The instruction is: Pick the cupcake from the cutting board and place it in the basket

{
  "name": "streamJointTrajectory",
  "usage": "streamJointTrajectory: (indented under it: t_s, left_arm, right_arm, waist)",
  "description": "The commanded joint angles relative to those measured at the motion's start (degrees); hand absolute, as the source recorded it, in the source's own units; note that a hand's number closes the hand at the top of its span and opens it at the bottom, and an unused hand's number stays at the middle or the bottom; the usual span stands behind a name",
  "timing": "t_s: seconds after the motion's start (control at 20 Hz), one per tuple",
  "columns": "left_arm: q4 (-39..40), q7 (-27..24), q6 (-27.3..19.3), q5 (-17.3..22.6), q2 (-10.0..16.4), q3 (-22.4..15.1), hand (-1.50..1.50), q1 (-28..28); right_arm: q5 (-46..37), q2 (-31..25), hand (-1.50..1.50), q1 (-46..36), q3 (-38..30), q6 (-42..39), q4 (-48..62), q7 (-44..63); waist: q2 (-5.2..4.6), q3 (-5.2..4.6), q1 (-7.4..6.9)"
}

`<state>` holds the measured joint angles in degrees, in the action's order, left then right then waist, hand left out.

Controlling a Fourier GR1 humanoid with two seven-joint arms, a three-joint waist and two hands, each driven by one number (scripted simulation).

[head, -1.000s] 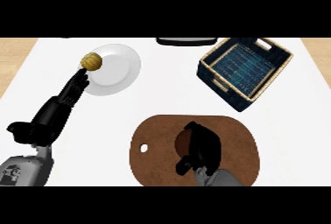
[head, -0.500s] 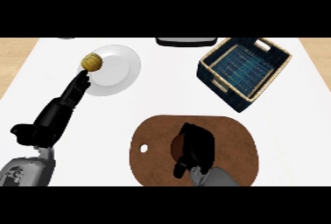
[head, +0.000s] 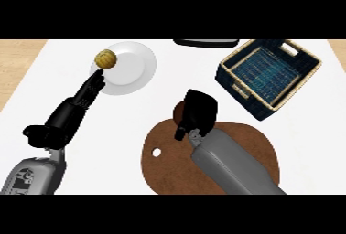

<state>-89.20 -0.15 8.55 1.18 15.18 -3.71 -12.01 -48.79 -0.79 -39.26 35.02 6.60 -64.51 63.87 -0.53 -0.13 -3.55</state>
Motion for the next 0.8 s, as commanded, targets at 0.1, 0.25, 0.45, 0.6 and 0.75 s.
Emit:
streamJointTrajectory:
  t_s: [0.1,0.25,0.45,0.6,0.75]
  left_arm:
    - [1.1,1.1,0.8,0.5,-0.5,-0.1,0.00,-3.5]
    - [1.1,0.6,0.4,-0.1,-0.6,-0.3,0.00,-2.2]
    - [2.5,0.0,0.2,-0.7,-0.7,-0.2,0.00,-2.6]
    - [1.6,1.8,-0.5,-0.8,-1.7,-0.9,0.00,-2.6]
    - [2.0,0.3,-1.1,-1.9,-1.5,-0.8,0.00,-1.6]
  right_arm:
    - [6.7,0.8,1.50,-12.8,-5.4,9.7,7.4,6.5]
    - [5.4,0.8,1.50,-16.5,-6.8,16.9,6.6,6.0]
    - [0.6,0.8,1.50,-20.9,-5.9,26.6,4.5,5.0]
    - [-2.8,0.8,1.50,-25.9,-6.1,29.6,5.6,7.8]
    - [-4.1,0.8,1.50,-31.8,-7.3,29.3,5.8,12.2]
  waist:
    - [-0.57,0.16,-1.36]
    - [-0.29,0.14,-1.71]
    - [-0.03,0.08,-1.15]
    - [0.36,0.06,-0.59]
    - [0.59,0.00,-0.33]
